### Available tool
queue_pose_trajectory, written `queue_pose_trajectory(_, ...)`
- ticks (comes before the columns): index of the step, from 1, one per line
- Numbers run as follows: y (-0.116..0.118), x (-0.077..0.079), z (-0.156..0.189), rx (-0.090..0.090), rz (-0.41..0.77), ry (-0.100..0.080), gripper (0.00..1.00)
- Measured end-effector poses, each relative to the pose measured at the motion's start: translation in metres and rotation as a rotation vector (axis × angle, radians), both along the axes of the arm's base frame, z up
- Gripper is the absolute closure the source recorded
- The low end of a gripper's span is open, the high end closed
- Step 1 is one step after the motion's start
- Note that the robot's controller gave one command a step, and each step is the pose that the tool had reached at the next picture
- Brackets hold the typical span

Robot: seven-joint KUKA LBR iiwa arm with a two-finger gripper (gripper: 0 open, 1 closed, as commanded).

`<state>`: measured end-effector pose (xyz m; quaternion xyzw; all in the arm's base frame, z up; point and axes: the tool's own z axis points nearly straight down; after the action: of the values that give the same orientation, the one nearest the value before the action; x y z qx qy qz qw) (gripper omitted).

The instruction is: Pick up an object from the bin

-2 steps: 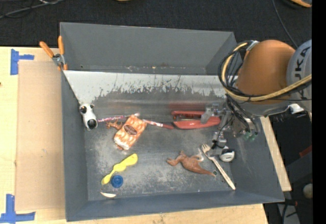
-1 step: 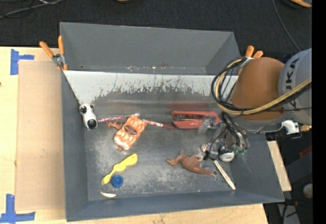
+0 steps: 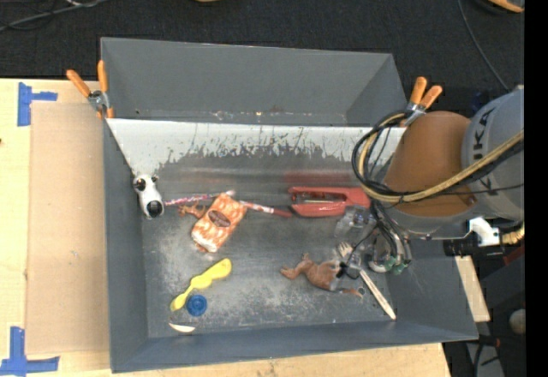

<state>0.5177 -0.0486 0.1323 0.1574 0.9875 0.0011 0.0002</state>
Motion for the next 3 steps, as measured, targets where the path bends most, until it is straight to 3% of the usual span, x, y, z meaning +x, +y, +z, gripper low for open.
queue_pose_trajectory(1,0.0047,-0.0035,-0.0664,-0.001,-0.044,-0.003,0.00)
queue_pose_trajectory(2,0.0094,-0.0008,-0.0629,0.000,-0.142,-0.007,1.00)
queue_pose_trajectory(3,0.0094,-0.0009,-0.0630,0.000,-0.142,-0.006,1.00)
